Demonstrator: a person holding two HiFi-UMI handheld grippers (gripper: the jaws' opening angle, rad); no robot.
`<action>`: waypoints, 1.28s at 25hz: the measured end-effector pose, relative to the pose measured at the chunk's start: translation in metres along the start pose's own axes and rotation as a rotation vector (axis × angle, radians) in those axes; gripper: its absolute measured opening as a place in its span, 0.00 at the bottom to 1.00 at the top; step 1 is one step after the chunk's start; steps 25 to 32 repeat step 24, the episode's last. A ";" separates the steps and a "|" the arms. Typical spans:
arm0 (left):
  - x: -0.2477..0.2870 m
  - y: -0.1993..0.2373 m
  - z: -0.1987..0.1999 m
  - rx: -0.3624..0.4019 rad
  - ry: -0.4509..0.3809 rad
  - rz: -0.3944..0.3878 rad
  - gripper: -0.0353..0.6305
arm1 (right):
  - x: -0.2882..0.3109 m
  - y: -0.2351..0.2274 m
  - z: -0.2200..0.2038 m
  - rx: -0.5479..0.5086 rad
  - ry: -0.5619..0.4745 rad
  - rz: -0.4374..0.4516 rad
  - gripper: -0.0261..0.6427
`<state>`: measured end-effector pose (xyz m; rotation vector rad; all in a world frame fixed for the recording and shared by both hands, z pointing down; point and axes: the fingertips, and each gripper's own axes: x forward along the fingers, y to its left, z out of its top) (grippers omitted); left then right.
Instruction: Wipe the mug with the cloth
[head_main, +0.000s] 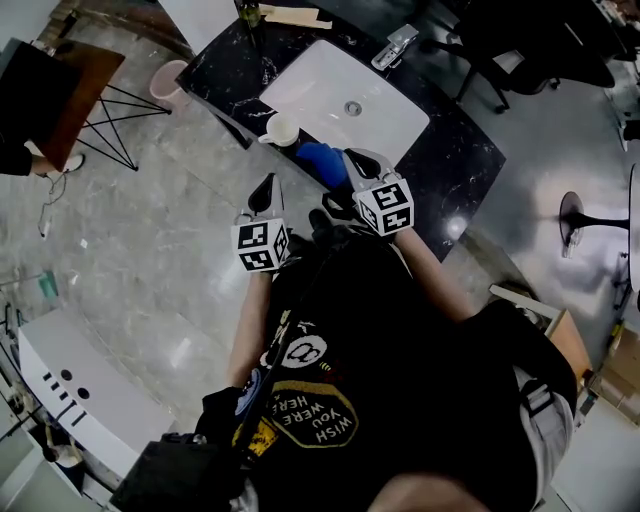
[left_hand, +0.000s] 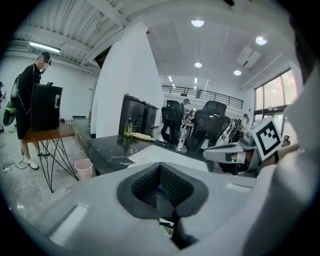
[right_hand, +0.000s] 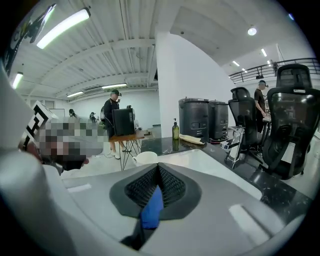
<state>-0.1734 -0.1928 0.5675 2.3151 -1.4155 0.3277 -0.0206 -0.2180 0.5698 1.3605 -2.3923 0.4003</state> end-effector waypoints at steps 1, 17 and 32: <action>-0.001 -0.002 0.000 0.004 -0.003 -0.003 0.06 | 0.001 0.002 0.000 0.004 0.002 0.003 0.04; -0.004 -0.007 0.002 0.004 -0.002 -0.035 0.06 | -0.002 0.012 0.000 0.011 0.012 0.020 0.04; -0.007 -0.008 0.002 -0.004 -0.005 -0.040 0.06 | -0.006 0.016 0.001 0.016 0.003 0.026 0.04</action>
